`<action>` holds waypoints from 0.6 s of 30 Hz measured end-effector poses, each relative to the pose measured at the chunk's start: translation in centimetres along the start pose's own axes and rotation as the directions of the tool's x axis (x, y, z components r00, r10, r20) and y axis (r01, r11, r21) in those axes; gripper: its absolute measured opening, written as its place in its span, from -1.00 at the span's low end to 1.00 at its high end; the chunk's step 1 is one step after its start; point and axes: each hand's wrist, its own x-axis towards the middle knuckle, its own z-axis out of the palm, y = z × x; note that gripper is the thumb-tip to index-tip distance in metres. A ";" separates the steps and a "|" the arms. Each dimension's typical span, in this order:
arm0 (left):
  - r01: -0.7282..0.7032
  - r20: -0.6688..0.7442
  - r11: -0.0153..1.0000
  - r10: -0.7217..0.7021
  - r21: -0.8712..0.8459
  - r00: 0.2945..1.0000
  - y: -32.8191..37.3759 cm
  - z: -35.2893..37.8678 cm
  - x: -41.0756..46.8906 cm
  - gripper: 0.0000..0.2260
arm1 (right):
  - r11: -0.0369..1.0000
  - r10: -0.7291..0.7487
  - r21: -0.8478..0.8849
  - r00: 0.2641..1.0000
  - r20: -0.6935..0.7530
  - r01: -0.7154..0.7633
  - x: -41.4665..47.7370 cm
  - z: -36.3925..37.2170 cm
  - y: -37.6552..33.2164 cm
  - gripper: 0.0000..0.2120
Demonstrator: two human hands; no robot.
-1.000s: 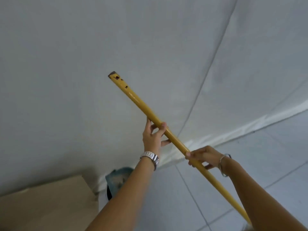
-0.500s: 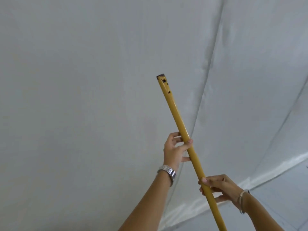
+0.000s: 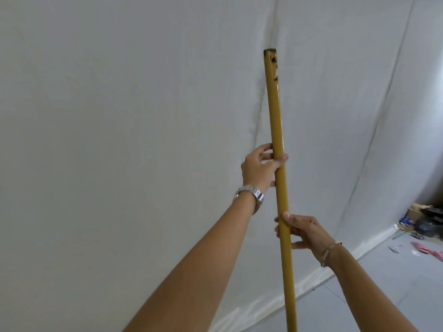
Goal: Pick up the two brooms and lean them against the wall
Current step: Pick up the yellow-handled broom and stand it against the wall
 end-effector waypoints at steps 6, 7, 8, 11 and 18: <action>-0.158 -0.032 0.984 0.161 0.084 0.986 7.4 0.3 0.1 -0.61 | 0.985 -0.146 0.086 0.989 -0.036 0.149 -1.7 2.3 -6.5 -0.65; -0.182 -0.039 0.978 0.187 0.102 0.982 8.7 -0.1 0.0 -0.62 | 0.980 -0.165 0.102 0.985 -0.040 0.168 -1.9 3.0 -7.7 -0.67; -0.203 -0.045 0.972 0.210 0.119 0.977 10.0 -0.6 -0.1 -0.63 | 0.975 -0.186 0.118 0.982 -0.040 0.190 -2.0 3.8 -8.8 -0.68; -0.265 -0.074 0.950 0.280 0.167 0.957 13.5 -3.0 -0.5 -0.64 | 0.954 -0.249 0.163 0.968 -0.029 0.251 -2.1 6.7 -11.6 -0.70; -0.339 -0.128 0.894 0.389 0.294 0.913 19.1 -12.0 -1.8 -0.67 | 0.905 -0.353 0.276 0.933 0.064 0.324 -1.6 16.8 -16.6 -0.66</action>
